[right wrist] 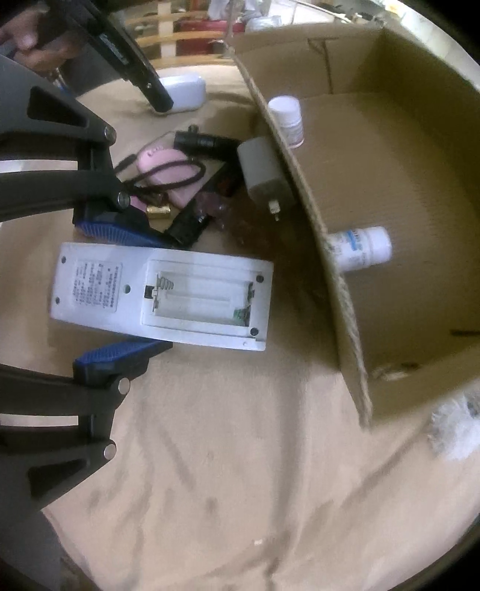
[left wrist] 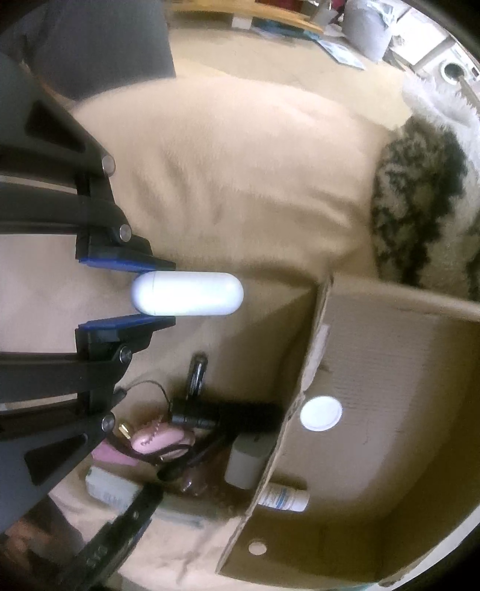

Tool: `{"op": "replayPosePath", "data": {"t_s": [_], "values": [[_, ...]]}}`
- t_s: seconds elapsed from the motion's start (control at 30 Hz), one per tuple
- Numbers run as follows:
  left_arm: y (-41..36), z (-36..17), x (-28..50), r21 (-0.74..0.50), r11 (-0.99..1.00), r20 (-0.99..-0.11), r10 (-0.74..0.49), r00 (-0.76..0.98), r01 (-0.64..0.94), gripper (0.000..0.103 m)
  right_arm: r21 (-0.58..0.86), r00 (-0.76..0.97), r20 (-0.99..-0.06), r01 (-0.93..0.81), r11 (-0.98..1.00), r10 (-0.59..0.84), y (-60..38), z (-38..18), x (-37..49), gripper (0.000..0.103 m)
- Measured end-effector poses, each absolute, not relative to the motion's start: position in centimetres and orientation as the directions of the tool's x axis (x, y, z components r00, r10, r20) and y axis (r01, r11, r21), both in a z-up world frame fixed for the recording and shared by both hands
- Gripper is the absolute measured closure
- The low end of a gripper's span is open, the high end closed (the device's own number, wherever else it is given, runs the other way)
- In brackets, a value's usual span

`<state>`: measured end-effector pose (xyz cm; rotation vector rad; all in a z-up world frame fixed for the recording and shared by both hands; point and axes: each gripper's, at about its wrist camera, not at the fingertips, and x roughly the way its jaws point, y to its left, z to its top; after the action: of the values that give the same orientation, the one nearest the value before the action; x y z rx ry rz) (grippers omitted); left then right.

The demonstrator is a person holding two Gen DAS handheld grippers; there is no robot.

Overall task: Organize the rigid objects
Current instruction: 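Carry the earbud case and white remote into the box and release both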

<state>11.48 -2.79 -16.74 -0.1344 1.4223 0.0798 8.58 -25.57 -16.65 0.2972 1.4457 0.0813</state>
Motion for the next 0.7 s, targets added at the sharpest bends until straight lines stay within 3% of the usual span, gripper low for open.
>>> {"op": "replayPosePath", "data": {"t_s": [0.33, 0.7], "values": [[-1.4, -13.1, 8.1, -0.030, 0.995, -0.972, -0.006, 0.234, -0.099, 0.084, 0.296, 0.237, -0.931, 0.039, 0.954, 0.279, -24.3, -11.6, 4.2, 0.057], [-1.5, -6.9, 6.7, -0.041, 0.994, -0.932, -0.003, 0.362, -0.096, 0.084, 0.299, 0.419, -0.858, -0.064, 0.952, 0.298, -25.0, -4.2, 5.8, 0.057]]}}
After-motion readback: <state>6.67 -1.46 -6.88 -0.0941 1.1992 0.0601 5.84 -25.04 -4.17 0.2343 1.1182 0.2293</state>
